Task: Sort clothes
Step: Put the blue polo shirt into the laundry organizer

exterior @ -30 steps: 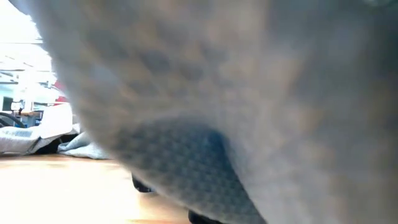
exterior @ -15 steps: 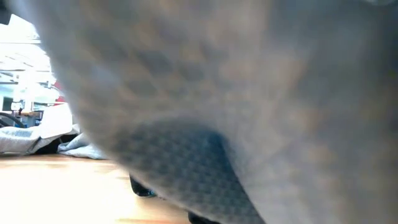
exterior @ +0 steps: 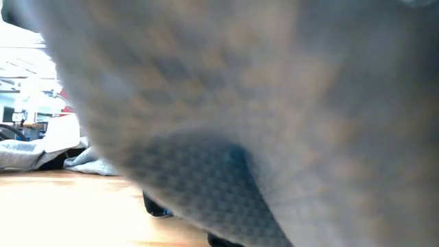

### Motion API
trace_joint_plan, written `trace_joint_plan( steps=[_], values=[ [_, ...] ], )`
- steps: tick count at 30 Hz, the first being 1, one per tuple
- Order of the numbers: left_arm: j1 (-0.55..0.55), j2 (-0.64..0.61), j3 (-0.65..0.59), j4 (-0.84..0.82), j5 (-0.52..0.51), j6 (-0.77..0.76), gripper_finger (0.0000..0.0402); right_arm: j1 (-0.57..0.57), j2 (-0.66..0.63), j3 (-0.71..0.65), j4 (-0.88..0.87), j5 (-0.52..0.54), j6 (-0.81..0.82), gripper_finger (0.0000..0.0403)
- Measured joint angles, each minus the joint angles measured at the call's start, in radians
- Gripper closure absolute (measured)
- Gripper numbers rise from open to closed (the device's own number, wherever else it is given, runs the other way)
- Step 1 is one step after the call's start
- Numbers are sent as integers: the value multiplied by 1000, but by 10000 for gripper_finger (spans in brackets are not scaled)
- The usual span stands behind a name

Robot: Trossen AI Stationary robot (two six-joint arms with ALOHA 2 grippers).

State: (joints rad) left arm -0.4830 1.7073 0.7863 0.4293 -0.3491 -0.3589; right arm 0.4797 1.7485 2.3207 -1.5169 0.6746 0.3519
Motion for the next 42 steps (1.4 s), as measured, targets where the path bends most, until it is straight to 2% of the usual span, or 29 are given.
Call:
trace_joint_plan(
  steps=[4,7,9,13,14,19,24,27,33,38,42],
  values=[
    [26,38,42,-59,14,-26,213,0,0,0,0,0,1,403],
    [32,51,58,-77,39,-27,234,0,0,0,0,0,3,403],
    [31,51,65,-81,45,-24,269,0,0,0,0,0,3,403],
    [32,51,66,-81,56,-19,377,1,0,0,0,-1,16,403],
    [32,51,66,-81,56,-18,387,1,0,0,0,-4,19,403],
    [17,17,66,-86,64,36,396,1,0,0,1,-20,26,403],
    [-7,-133,66,-83,62,158,398,1,-6,0,11,-23,22,403],
    [-21,-242,66,-81,24,259,398,16,-27,0,60,-20,-18,403],
    [-28,-457,66,-80,-2,395,399,55,-81,0,240,56,-160,403],
    [-20,-602,66,-40,-2,420,399,68,-134,0,450,114,-340,403],
    [-21,-698,66,47,21,449,399,68,-166,0,625,116,-513,403]
  ],
)
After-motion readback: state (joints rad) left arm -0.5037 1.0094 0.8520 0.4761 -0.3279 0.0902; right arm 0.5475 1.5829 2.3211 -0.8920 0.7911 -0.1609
